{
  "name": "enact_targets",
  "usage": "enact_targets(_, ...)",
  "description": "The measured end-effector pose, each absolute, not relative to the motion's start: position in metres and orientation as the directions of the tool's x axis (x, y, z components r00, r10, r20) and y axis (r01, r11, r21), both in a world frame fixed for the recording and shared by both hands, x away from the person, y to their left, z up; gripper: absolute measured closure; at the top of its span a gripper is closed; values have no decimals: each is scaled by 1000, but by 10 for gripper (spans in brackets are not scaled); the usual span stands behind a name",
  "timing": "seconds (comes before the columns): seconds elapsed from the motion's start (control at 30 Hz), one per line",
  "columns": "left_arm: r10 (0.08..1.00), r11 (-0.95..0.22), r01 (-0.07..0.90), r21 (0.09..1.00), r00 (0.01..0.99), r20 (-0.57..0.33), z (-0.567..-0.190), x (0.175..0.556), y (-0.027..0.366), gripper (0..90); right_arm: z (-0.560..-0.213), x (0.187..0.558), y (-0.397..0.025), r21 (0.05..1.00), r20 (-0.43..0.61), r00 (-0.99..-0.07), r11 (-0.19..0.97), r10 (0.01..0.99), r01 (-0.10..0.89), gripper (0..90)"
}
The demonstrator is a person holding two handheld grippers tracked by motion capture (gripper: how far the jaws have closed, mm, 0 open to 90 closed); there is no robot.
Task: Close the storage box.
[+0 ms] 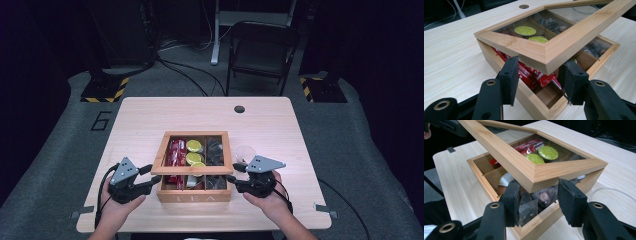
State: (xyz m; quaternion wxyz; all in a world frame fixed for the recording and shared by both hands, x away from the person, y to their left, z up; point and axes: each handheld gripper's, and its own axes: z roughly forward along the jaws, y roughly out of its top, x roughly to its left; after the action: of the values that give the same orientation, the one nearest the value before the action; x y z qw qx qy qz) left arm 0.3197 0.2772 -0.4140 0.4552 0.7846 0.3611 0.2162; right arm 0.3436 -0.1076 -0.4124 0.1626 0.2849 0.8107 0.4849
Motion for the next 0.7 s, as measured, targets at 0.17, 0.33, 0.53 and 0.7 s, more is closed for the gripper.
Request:
enact_targets(0.17, 760, -331, 385, 861, 650, 2, -419, 318, 277, 511, -416, 342, -108, 869, 12, -787, 384, 616, 313, 538)
enact_targets(0.33, 762, -319, 391, 863, 648, -12, -426, 316, 278, 511, -421, 340, -108, 864, 26, -790, 383, 613, 326, 538)
enact_targets(0.53, 762, -308, 399, 863, 647, -27, -433, 316, 278, 513, -428, 339, -108, 864, 45, -784, 370, 619, 342, 536)
enact_targets(0.7, 757, -317, 409, 856, 653, -31, -440, 315, 278, 519, -436, 338, -109, 861, 55, -788, 370, 613, 348, 535)
